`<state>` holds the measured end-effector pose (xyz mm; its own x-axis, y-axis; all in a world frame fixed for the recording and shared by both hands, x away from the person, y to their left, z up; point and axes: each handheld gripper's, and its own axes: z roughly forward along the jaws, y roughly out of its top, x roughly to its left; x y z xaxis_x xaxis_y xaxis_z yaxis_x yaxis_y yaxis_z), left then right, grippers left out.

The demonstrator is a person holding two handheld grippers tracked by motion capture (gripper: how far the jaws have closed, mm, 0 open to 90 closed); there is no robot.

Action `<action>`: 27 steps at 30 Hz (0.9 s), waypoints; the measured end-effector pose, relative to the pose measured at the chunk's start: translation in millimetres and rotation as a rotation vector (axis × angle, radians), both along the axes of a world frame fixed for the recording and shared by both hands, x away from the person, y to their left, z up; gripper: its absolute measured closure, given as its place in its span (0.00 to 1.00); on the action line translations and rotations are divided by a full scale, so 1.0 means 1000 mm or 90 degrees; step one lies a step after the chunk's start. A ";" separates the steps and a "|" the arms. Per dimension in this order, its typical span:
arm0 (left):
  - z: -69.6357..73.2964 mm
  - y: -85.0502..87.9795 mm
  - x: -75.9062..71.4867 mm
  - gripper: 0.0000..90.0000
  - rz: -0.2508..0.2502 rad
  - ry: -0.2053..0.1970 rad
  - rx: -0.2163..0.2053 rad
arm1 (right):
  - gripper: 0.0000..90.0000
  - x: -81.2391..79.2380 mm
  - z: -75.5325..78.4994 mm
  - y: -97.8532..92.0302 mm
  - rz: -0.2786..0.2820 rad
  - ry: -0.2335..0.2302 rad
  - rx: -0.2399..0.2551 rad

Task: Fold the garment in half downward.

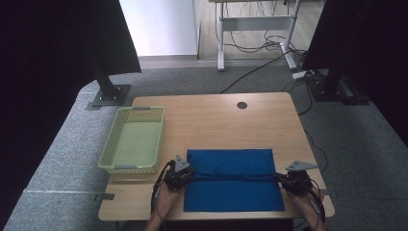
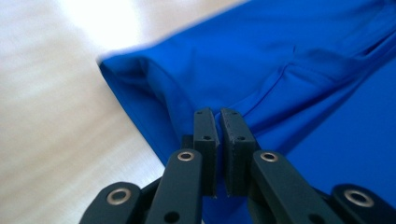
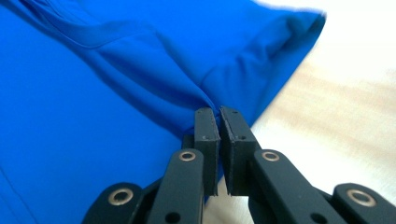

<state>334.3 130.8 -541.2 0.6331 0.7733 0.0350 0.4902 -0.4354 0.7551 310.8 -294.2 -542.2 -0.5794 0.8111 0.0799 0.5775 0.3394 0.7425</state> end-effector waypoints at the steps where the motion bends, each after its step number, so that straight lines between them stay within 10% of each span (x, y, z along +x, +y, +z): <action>1: -0.004 -0.001 0.000 0.95 -0.001 0.004 0.006 | 0.95 0.000 -0.003 -0.001 0.001 0.006 -0.001; 16: -0.010 -0.004 0.035 0.95 0.043 -0.013 -0.009 | 0.95 0.037 -0.009 0.004 -0.032 0.011 -0.003; 27: 0.017 -0.002 0.010 0.95 0.014 -0.047 -0.024 | 0.95 0.017 0.011 0.002 -0.026 -0.037 0.013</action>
<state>344.2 128.9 -524.1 0.6127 0.7886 0.0514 0.4421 -0.3960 0.8048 328.0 -292.3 -531.4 -0.5494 0.8332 0.0632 0.5460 0.3007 0.7820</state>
